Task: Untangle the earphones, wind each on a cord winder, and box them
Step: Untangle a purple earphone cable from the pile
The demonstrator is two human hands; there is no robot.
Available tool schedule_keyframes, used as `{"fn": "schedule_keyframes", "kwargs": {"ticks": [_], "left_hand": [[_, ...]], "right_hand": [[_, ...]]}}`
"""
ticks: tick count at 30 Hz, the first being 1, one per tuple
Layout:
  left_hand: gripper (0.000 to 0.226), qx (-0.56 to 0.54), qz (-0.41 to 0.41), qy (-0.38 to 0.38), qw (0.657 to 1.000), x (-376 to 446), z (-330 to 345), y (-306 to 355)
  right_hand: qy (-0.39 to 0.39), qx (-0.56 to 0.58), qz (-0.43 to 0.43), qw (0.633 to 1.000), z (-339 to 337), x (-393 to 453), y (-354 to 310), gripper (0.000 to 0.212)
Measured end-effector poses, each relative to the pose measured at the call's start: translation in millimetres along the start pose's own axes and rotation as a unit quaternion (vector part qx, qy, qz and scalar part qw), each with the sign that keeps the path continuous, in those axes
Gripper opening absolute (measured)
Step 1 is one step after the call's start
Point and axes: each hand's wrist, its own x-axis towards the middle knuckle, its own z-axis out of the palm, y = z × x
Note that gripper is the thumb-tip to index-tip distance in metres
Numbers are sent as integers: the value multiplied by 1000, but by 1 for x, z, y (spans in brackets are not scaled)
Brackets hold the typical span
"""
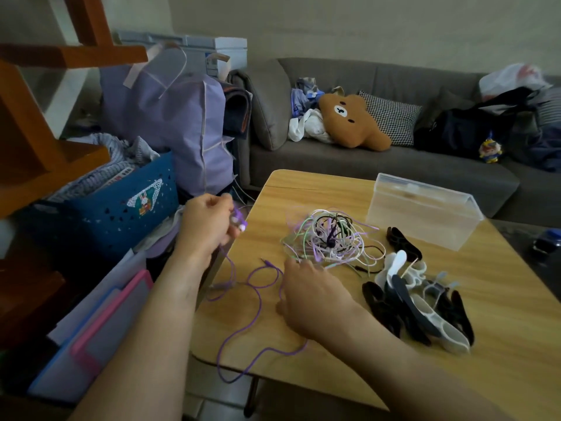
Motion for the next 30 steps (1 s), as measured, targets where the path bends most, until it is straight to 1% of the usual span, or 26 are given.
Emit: {"fn": "schedule_keyframes", "kwargs": {"ticks": [2, 3, 5, 6, 7, 8, 9, 11, 12, 13, 14, 15, 18, 19, 22, 24, 25, 26, 27, 28, 29, 30], "left_hand": [[24, 99, 22, 17, 995, 1, -10, -5], [25, 155, 37, 10, 987, 0, -14, -8], [29, 258, 51, -26, 965, -2, -20, -14], [30, 300, 48, -49, 951, -4, -21, -17], [31, 334, 44, -69, 939, -6, -22, -20], [33, 364, 47, -86, 926, -8, -23, -23], [36, 388, 58, -97, 915, -10, -22, -25], [47, 409, 88, -117, 901, -14, -19, -24], [55, 413, 99, -131, 896, -17, -15, -22], [64, 420, 108, -143, 890, -20, -11, -20], [71, 427, 114, -148, 885, -25, -5, -17], [73, 431, 118, -148, 882, -30, 0, -13], [59, 413, 135, -148, 888, -42, 20, -4], [56, 409, 142, -154, 888, -46, 25, -2], [50, 425, 147, -182, 874, -52, 39, 0], [52, 468, 149, -186, 851, -51, 45, -2], [57, 497, 162, -193, 830, -48, 49, -4], [57, 501, 197, -208, 817, -45, 52, -8], [49, 470, 231, -235, 819, -42, 54, -9], [39, 382, 236, -267, 853, -43, 57, -8], [36, 263, 211, -291, 895, -48, 58, -5], [36, 157, 191, -299, 922, -53, 60, -2]], "right_hand": [[-5, 16, 21, 1000, 10, 0, 6, 24], [0, 39, 31, 999, 14, 0, 8, 20], [6, 86, 42, 995, 18, 2, 14, 19], [7, 126, 48, 991, 20, 3, 18, 18], [7, 189, 57, 980, 19, 4, 20, 16], [5, 283, 66, 957, 16, 4, 22, 14], [11, 397, 71, 915, 11, 4, 22, 14], [34, 609, 66, 789, -6, 1, 24, 14], [56, 669, 53, 740, -16, -1, 25, 12], [82, 693, 41, 715, -27, -3, 27, 10], [106, 695, 35, 710, -38, -4, 30, 9], [130, 681, 33, 720, -47, -6, 34, 7], [194, 605, 18, 772, -68, -8, 48, 7], [206, 596, 10, 776, -73, -9, 51, 8], [234, 615, -6, 753, -85, -13, 60, 10], [248, 623, 1, 742, -88, -14, 65, 11], [252, 637, 4, 729, -90, -15, 67, 12], [254, 656, 6, 710, -91, -15, 70, 12], [255, 674, 9, 693, -92, -15, 71, 13], [258, 684, 14, 682, -93, -16, 74, 13], [261, 686, 19, 679, -94, -17, 76, 12], [265, 680, 24, 683, -96, -17, 79, 12]]}}
